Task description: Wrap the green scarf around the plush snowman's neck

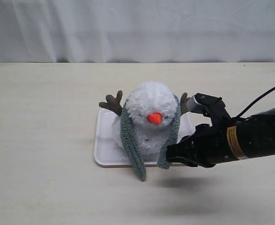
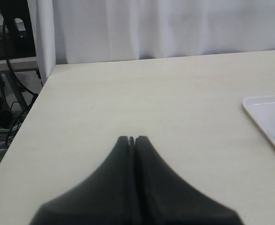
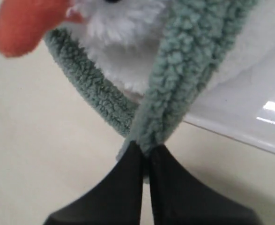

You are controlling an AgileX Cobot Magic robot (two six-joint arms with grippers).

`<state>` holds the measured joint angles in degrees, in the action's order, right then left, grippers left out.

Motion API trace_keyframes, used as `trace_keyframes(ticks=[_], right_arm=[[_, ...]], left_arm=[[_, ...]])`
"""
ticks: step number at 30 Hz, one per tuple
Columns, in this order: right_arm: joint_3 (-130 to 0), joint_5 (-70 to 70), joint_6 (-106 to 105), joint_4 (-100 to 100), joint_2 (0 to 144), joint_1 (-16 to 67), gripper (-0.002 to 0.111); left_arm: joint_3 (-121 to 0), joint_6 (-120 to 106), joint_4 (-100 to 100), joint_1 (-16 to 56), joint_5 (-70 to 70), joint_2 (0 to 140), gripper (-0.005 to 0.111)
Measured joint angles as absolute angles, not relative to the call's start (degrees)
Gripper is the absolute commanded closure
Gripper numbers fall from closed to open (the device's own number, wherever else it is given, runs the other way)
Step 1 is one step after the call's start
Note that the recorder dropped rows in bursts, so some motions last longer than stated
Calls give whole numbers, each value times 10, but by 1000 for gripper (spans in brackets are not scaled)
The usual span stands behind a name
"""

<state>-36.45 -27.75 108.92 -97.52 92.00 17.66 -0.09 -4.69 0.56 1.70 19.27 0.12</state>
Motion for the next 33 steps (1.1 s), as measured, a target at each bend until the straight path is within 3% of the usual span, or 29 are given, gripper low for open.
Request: trace_keyframes(ticks=[33], right_arm=[[-374, -293, 1109, -995, 976, 177, 104]], left_arm=[[-1, -47, 6, 17, 193, 1, 107]])
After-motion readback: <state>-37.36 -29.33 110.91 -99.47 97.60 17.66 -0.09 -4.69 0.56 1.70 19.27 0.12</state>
